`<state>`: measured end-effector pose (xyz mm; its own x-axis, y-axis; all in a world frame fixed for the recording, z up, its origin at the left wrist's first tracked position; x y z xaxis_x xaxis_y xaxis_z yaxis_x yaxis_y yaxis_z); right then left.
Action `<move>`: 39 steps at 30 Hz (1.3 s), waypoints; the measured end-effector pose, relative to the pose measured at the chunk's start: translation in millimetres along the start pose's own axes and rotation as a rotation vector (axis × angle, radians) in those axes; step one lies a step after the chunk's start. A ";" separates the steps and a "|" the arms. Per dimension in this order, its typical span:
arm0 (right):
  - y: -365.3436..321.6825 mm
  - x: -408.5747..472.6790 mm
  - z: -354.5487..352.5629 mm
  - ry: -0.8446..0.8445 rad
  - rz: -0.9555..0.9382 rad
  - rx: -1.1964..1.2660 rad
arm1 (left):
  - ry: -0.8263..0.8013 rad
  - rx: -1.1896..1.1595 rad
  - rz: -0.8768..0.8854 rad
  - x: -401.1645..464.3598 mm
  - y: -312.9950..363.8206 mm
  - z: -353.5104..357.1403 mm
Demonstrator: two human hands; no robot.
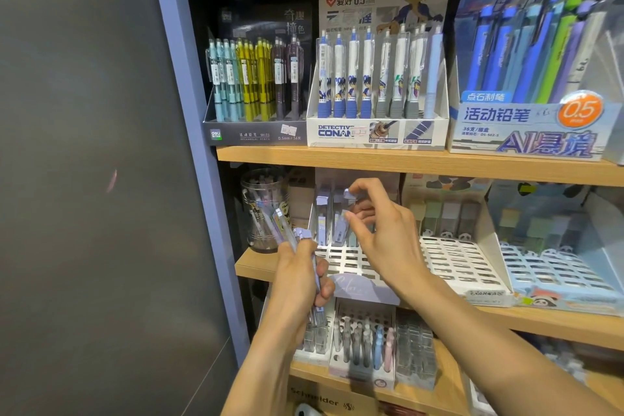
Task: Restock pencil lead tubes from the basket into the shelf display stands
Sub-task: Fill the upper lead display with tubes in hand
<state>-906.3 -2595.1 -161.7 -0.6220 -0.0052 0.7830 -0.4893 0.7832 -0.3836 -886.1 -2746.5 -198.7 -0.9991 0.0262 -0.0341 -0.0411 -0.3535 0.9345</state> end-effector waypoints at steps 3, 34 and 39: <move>-5.0 3.3 4.3 -0.051 -0.049 -0.083 | -0.016 0.044 0.022 -1.6 -0.1 1.1; -5.9 2.7 -16.2 -0.034 0.799 0.815 | -0.004 0.519 0.343 -5.6 6.1 -11.4; 0.0 0.6 -16.3 -0.015 0.819 0.822 | -0.041 0.496 0.418 -7.5 12.6 -9.0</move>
<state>-896.7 -2585.0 -153.2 -0.9407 0.3044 0.1496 -0.1831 -0.0845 -0.9795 -879.3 -2759.6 -189.8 -0.9281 0.0195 0.3719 0.3711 0.1321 0.9191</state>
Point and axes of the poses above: each hand's wrist, its own x-axis towards the middle knuckle, its own z-axis out of the palm, y = z × x, the point moved 2 cm from there along x, towards the middle knuckle, and after that the axes turned 7 degrees about -x, right-handed, at the moved point
